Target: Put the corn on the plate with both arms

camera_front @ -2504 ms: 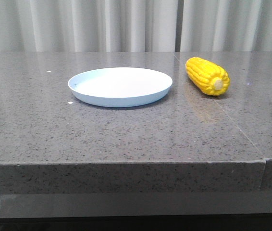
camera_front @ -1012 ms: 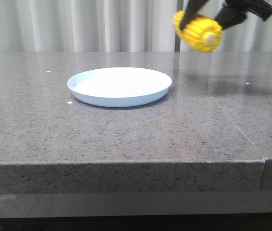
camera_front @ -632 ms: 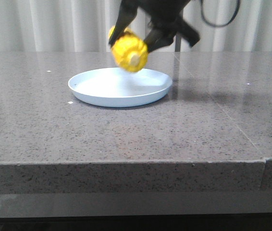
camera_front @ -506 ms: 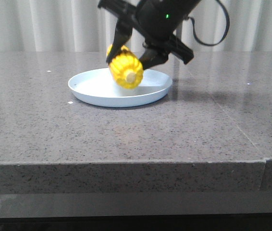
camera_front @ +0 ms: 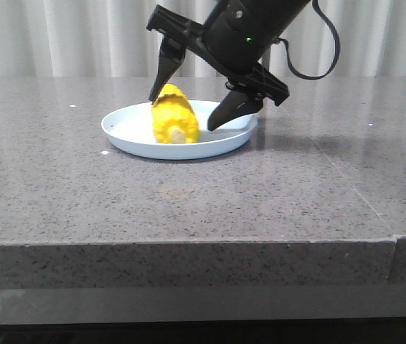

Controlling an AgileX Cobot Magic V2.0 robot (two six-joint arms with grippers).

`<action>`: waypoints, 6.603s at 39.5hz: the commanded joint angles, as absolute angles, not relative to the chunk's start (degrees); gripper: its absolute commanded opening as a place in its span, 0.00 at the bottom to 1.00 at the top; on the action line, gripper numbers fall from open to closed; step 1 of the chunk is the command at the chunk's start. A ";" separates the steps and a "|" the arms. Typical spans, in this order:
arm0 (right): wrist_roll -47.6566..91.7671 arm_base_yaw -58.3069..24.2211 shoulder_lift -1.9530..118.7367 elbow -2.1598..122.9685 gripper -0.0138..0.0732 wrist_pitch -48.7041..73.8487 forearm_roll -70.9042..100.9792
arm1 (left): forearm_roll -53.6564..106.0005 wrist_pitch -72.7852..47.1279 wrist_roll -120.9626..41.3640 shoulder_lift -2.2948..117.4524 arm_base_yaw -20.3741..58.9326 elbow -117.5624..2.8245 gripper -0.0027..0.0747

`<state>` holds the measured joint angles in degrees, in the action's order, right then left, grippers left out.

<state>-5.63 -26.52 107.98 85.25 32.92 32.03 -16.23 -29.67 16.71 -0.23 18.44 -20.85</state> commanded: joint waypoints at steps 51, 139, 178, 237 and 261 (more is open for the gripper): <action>-4.74 -11.43 50.56 57.97 0.08 32.38 1.45 | -16.71 -25.17 16.69 -1.22 18.49 -22.28 0.01; -4.74 -11.43 1.98 21.87 0.08 23.08 0.80 | 4.75 -20.08 -5.56 -1.33 9.05 -19.85 0.01; -4.74 -11.43 1.98 21.87 0.08 23.08 0.80 | 1.24 -1.60 -5.25 -1.42 2.90 0.53 0.01; -4.74 0.25 -1.31 -0.69 0.08 7.32 -1.29 | 1.24 -1.60 -5.25 -1.31 2.90 0.53 0.01; -4.74 0.49 -1.30 -0.63 0.08 7.39 -1.29 | 1.24 -1.60 -5.25 -1.31 2.90 0.53 0.01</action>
